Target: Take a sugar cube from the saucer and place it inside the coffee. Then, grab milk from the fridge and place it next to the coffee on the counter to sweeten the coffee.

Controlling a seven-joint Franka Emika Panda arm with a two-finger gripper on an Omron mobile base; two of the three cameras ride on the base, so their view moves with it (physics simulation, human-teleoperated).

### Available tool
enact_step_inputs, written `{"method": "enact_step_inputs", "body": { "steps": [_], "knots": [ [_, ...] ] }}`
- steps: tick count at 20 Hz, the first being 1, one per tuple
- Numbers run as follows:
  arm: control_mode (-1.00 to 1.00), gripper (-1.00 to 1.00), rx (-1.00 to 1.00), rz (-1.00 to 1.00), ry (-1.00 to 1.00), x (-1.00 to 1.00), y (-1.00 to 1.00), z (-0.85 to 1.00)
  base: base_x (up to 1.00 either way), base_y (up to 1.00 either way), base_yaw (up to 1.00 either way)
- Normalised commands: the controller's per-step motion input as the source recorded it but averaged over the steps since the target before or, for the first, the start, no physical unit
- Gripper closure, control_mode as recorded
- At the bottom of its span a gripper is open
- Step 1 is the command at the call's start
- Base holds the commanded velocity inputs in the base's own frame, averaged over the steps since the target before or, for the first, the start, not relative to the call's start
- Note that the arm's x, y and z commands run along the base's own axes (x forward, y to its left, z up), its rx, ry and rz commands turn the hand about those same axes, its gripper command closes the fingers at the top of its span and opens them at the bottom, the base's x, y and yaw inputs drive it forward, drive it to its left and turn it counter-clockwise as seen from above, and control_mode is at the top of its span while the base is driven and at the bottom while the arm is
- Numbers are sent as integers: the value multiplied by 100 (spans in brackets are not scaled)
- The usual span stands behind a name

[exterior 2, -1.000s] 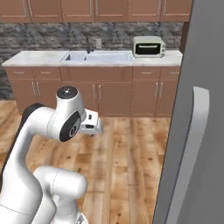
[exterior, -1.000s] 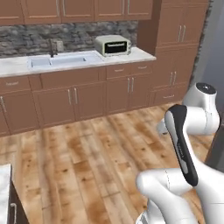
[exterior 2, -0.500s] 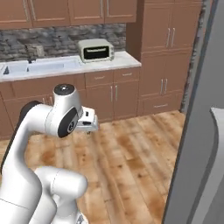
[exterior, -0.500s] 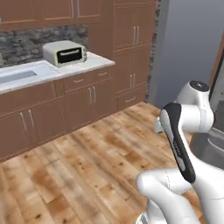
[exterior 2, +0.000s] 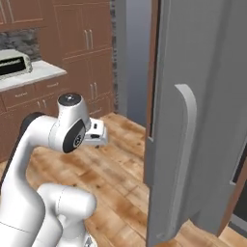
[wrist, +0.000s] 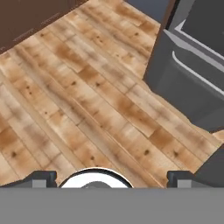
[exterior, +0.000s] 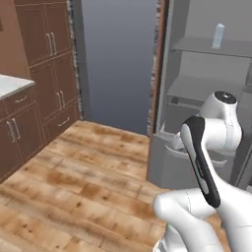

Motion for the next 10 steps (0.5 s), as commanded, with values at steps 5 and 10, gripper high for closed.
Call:
{"method": "enact_step_inputs", "body": {
  "steps": [5, 10],
  "knots": [
    [100, -100, 0, 0, 0, 0, 0, 0, 99, 13, -53],
    [100, -100, 0, 0, 0, 0, 0, 0, 100, 18, -49]
  ]
}}
